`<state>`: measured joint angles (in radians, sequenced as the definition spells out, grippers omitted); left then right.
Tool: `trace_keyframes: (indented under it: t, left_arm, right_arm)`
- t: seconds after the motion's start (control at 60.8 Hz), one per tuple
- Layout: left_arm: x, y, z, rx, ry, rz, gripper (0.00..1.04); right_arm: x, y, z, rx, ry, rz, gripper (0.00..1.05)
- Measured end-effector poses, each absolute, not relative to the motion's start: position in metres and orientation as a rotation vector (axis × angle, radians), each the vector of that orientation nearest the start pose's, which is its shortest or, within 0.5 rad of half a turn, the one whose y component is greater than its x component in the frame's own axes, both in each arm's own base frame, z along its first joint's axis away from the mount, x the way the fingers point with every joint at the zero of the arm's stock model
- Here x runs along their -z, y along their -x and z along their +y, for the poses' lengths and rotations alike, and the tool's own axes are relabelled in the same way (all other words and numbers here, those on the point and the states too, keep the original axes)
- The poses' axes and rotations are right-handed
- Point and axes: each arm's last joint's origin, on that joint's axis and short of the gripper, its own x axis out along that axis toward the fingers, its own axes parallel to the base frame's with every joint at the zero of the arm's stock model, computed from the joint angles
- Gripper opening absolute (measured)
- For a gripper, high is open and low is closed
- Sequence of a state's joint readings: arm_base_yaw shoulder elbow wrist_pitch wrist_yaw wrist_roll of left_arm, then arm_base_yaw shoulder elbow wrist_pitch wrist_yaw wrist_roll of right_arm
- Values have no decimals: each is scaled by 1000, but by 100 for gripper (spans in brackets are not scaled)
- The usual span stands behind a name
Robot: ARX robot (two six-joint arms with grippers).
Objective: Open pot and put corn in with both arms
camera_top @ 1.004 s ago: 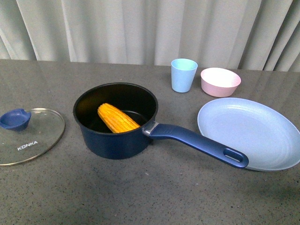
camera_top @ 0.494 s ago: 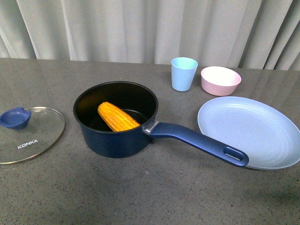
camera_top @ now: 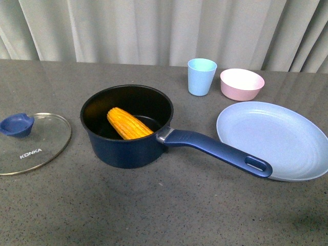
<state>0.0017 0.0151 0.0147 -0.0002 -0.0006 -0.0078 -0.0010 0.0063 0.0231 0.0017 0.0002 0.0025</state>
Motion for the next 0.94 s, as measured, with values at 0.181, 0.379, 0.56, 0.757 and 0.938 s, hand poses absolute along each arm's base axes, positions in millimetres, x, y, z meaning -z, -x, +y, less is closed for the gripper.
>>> trace_keyframes:
  t: [0.181,0.379,0.56,0.757,0.938]
  left_arm:
    - [-167,-98,0,-2,8,0,96]
    - [-167,-98,0,-2,8,1,96]
    - [-167,-98,0,-2,8,0,96]
    - [-167,-98,0,-2,8,0,96]
    - [-167,-98,0,-2,8,0,96]
  right_arm:
    - [-171,-97,0,1,-2,-18,51]
    - [-171,-97,0,1,-2,-18,86]
    - [-171,-97,0,1,-3,-18,96]
    - [-171,-97,0,1,-3,-18,96]
    - [-171,-97,0,1,-3,-18,96]
